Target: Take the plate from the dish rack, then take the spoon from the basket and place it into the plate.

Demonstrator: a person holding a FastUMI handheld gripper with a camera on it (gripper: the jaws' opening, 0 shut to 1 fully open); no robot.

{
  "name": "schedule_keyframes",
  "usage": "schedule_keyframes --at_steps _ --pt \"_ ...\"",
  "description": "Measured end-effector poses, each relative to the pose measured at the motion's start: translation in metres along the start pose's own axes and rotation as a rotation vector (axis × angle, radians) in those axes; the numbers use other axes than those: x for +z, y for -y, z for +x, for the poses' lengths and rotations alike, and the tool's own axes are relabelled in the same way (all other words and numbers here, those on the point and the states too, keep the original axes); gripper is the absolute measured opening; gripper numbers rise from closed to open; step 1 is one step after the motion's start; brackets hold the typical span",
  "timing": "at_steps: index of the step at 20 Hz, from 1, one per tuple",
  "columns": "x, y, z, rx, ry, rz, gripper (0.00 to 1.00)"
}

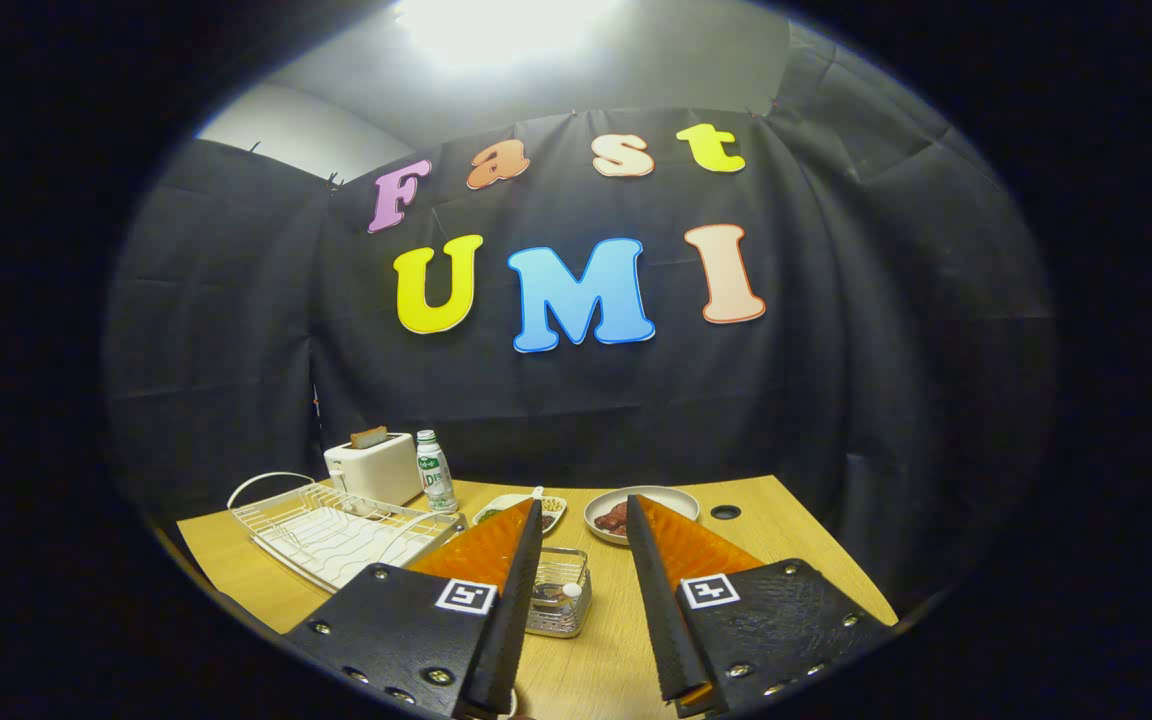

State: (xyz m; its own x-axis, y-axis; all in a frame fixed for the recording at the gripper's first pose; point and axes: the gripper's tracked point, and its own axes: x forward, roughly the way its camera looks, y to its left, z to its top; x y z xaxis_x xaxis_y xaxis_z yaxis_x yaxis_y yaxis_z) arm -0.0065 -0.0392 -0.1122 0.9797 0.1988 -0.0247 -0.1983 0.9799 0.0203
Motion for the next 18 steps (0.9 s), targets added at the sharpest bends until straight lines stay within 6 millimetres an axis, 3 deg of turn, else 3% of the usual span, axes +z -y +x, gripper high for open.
schedule_keyframes --at_steps 2,5,15,16,17,18 --pt "-0.009 -0.003 0.009 -0.011 0.036 -0.036 0.53" --pt "-0.04 -0.008 0.029 -0.018 0.042 -0.075 0.53" --pt "-0.086 -0.012 0.091 -0.035 0.018 -0.02 0.51" --pt "-0.09 -0.01 0.092 -0.044 0.007 -0.026 0.46" --pt "-0.093 -0.012 0.096 -0.038 0.0 -0.027 0.34" --pt "-0.094 -0.009 0.101 -0.042 0.002 -0.03 0.33"
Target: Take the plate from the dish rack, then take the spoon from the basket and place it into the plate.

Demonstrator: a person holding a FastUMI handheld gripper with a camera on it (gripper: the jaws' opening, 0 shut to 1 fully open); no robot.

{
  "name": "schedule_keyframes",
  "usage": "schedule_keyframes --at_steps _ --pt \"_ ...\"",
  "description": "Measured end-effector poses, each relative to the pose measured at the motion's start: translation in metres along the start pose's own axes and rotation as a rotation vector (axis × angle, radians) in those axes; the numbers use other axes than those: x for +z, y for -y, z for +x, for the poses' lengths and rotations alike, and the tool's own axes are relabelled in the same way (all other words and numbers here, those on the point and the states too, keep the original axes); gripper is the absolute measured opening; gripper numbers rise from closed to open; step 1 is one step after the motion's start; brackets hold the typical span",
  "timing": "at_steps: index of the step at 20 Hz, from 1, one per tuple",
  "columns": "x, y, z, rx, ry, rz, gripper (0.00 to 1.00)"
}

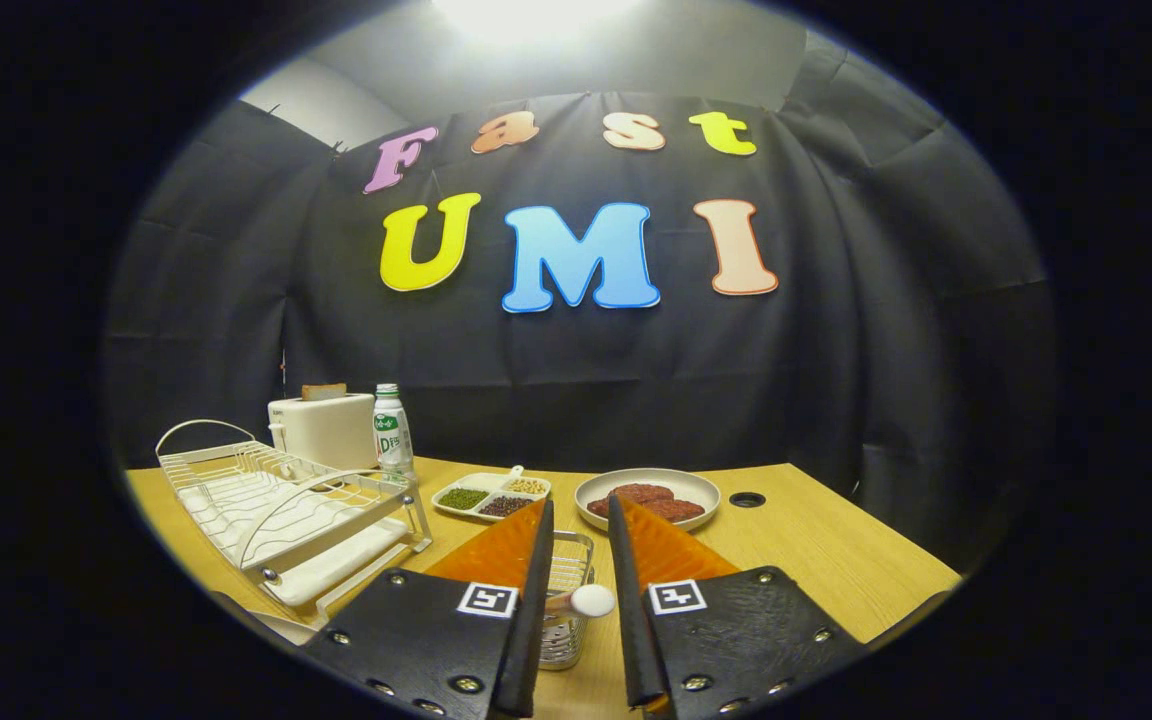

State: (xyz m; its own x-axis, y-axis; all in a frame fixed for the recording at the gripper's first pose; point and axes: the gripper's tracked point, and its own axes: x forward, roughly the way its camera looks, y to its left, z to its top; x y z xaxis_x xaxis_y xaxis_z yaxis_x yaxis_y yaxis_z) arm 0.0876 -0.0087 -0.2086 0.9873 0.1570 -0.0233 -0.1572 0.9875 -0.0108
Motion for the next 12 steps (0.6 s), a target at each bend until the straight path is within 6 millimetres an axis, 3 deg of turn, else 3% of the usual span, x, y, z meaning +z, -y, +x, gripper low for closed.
schedule_keyframes --at_steps 1,5,9,12 --pt "0.002 -0.005 -0.004 0.005 -0.004 0.012 0.22" --pt "0.012 -0.009 -0.008 0.004 -0.037 0.01 0.11" --pt "0.041 -0.017 -0.017 -0.001 -0.037 -0.01 0.11" --pt "0.074 -0.018 -0.03 -0.021 -0.032 -0.024 0.11"
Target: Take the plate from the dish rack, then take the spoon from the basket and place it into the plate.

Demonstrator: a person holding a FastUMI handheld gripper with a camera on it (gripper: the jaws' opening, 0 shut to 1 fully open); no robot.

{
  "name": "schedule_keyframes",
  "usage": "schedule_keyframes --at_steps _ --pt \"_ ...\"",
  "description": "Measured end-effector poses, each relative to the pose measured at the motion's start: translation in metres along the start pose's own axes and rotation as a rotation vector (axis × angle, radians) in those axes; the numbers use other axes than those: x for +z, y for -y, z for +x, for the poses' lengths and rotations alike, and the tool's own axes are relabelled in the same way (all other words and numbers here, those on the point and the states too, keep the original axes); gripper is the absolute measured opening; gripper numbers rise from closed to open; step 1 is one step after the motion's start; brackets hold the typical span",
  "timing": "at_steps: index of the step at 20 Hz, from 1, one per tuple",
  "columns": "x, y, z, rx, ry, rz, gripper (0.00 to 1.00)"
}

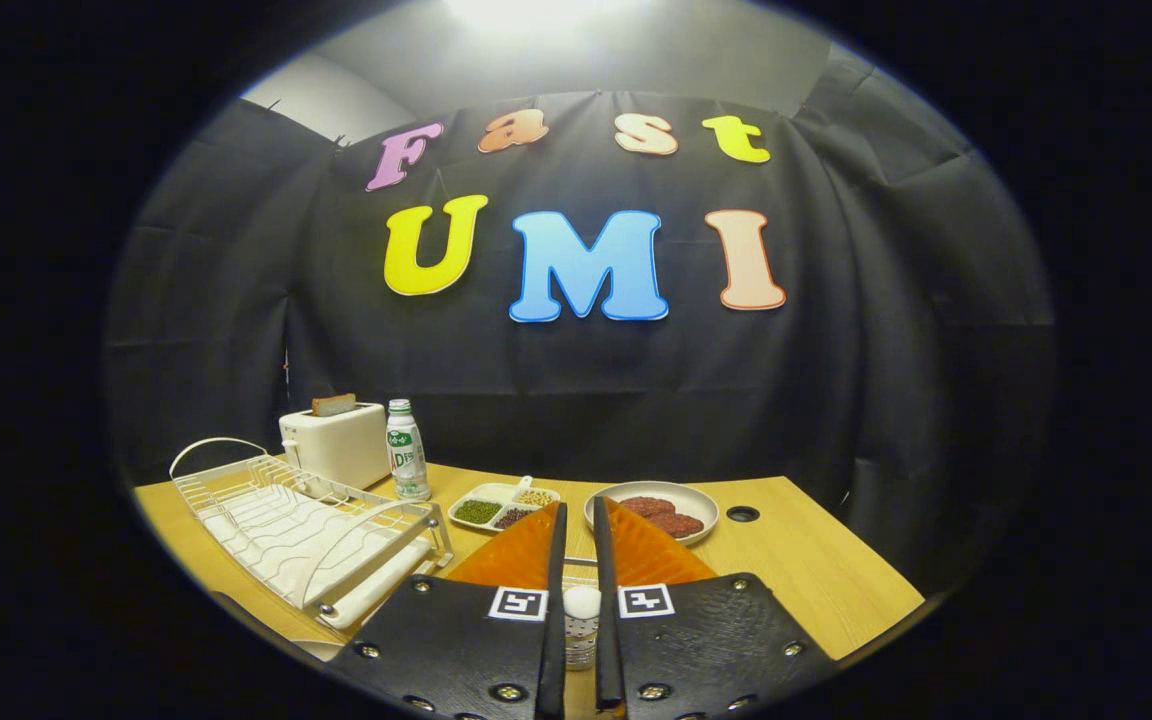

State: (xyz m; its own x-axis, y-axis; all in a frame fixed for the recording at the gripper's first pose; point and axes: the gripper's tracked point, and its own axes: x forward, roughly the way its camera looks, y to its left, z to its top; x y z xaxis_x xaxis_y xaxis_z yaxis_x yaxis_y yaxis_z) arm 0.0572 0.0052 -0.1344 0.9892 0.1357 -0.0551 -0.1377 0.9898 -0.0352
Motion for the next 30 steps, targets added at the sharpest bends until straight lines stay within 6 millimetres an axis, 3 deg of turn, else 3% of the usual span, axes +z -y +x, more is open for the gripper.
schedule_keyframes --at_steps 5,9,12,19,30 --pt "0.045 0.0 -0.037 -0.015 -0.022 0.032 0.11" --pt "0.064 -0.005 -0.069 -0.009 -0.087 0.094 0.11" --pt "0.067 -0.004 -0.089 -0.029 -0.116 0.081 0.11" --pt "0.03 -0.036 -0.125 0.02 -0.244 0.036 0.11" --pt "-0.016 -0.104 -0.118 0.168 -0.37 0.0 0.11"
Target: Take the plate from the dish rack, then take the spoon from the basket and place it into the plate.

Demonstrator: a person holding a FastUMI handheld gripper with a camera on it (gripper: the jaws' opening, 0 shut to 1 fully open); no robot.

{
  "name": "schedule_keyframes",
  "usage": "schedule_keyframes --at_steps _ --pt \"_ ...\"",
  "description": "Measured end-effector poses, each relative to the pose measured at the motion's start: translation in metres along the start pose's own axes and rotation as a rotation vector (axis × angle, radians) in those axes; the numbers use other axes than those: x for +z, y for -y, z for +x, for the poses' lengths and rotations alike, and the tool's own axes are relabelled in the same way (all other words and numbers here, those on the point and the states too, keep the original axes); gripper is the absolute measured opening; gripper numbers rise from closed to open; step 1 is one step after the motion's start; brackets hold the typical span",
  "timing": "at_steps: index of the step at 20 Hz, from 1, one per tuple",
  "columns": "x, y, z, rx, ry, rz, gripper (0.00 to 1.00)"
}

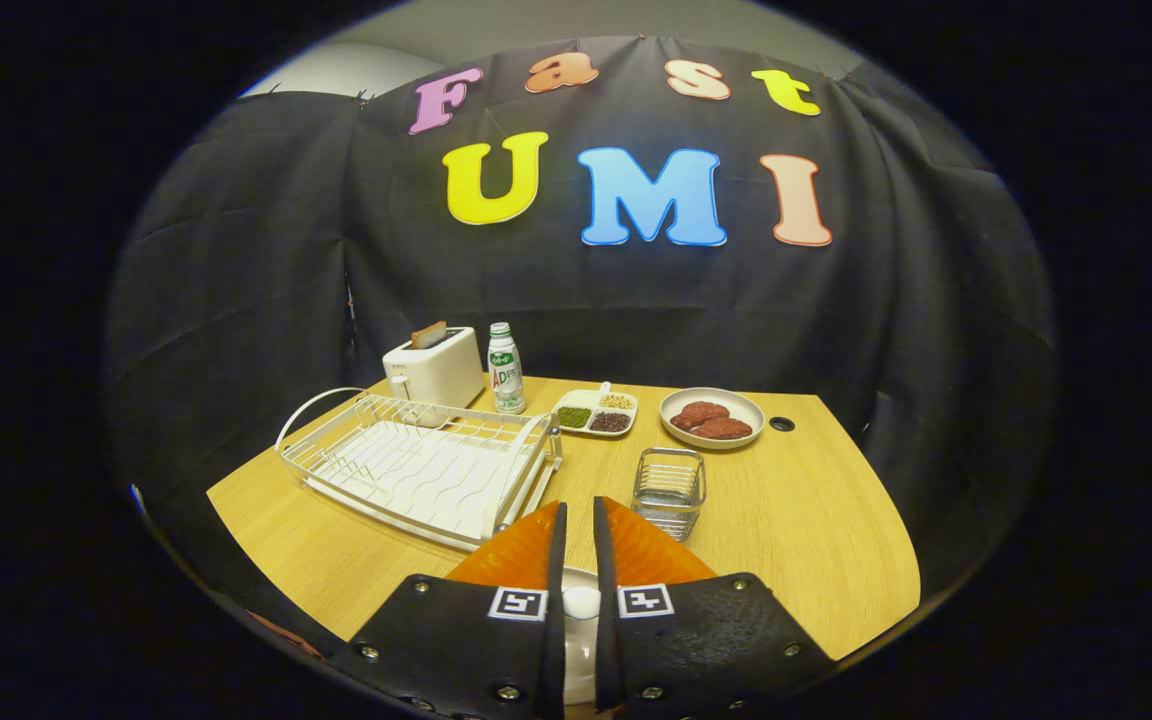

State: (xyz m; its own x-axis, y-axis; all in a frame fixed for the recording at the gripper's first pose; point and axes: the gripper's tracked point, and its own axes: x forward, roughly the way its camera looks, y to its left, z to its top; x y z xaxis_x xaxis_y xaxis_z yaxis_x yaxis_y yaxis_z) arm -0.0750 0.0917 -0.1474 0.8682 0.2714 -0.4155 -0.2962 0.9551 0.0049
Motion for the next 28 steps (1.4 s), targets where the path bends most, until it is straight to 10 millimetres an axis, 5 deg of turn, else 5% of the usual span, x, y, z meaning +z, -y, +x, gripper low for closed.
schedule_keyframes --at_steps 17,28 --pt "-0.039 -0.06 0.034 0.175 -0.076 -0.073 0.11" --pt "-0.061 -0.023 0.028 0.121 -0.092 -0.035 0.21"
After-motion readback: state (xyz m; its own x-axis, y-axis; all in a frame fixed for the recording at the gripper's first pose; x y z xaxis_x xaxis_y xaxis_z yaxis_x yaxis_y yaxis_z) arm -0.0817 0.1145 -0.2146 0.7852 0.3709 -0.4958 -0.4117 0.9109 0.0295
